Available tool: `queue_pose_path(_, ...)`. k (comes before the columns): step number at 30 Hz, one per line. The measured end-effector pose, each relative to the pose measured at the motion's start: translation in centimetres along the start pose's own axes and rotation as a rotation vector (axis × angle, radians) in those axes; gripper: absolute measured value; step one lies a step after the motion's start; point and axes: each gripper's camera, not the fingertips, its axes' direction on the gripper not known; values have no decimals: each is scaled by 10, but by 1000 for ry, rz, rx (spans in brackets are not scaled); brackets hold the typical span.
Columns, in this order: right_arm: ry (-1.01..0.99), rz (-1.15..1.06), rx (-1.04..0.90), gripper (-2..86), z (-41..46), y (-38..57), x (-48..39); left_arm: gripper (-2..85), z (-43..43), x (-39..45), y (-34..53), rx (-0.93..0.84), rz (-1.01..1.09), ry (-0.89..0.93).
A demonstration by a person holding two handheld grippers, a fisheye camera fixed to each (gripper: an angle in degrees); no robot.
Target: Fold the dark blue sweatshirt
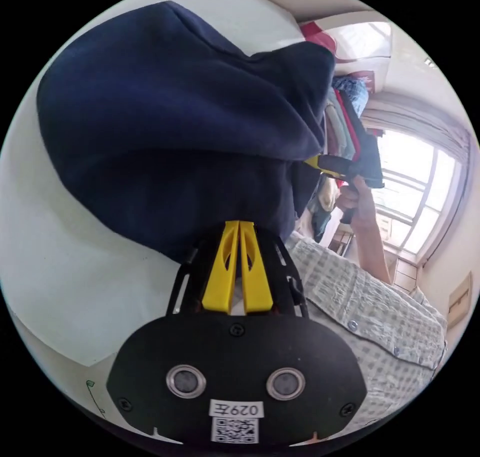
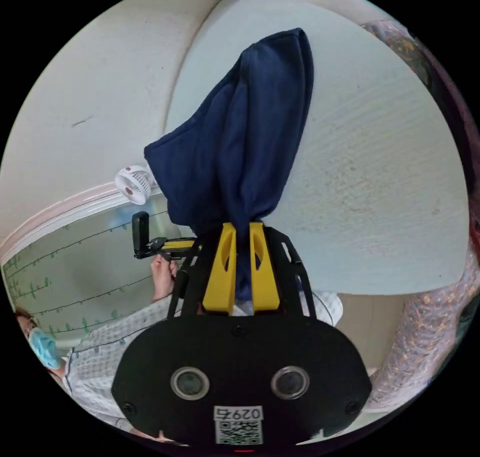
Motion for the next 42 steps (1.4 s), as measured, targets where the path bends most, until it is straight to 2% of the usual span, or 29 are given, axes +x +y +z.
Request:
queue_pose_path(4, -361, -249, 123, 11, -48, -19, -44, -9, -6, 16, -16, 19, 8, -25)
queue_pose_path(5, -387, -295, 135, 10, -57, -22, -55, -9, -9, 16, -21, 25, 13, -10)
queue_pose_path(7, -409, -507, 135, 8, -81, -40, -115, -9, -42, 16, -47, 145, 0, 121)
queue_pose_path(9, -452, -684, 131, 8, -94, -49, -172, -8, -77, 30, -73, 207, 30, 136)
queue_pose_path(11, -444, -872, 113, 7, -100, -50, -234, -6, -117, 62, -93, 272, 124, 99)
queue_pose_path(13, -352, -1145, 50, 7, -93, -31, -317, 0, -167, 113, -103, 352, 217, -85)
queue_pose_path(15, -257, -1265, -32, 6, -73, -13, -362, -1, -197, 136, -95, 435, 215, -228)
queue_pose_path(17, -107, -1326, -98, 6, -43, 5, -387, -6, -214, 137, -78, 497, 192, -275)
queue_pose_path(19, 174, -1290, -133, 6, 9, 20, -385, -8, -215, 104, -50, 523, 137, -183)
queue_pose_path(20, 242, -1253, -138, 7, 23, 21, -379, -9, -212, 91, -42, 520, 115, -143)
queue_pose_path(22, 462, -1048, -243, 8, 90, 11, -332, -9, -189, 26, -7, 504, -8, 46)
queue_pose_path(23, 504, -990, -300, 8, 108, 7, -316, -9, -182, 9, 3, 502, -49, 94)
queue_pose_path(25, 621, -725, -636, 11, 181, -1, -238, -9, -154, -51, 51, 536, -198, 283)
queue_pose_path(27, 521, -603, -784, 16, 206, 6, -199, -9, -143, -75, 86, 597, -227, 390)
queue_pose_path(30, 348, -473, -679, 33, 187, 0, -178, -5, -143, -86, 120, 623, -248, 366)
queue_pose_path(32, 370, -423, -524, 61, 163, -15, -177, 1, -149, -81, 122, 605, -221, 305)
queue_pose_path(34, 445, -380, -319, 116, 135, -42, -184, 43, -158, -68, 103, 564, -134, 268)
queue_pose_path(37, 562, -330, -165, 144, 130, -82, -194, 95, -160, -42, 59, 462, -35, 221)
queue_pose_path(40, 661, -267, -148, 147, 157, -124, -193, 99, -147, -8, 13, 301, 65, 151)
queue_pose_path(42, 772, -223, -239, 136, 188, -143, -178, 81, -143, 13, 2, 275, 118, 173)
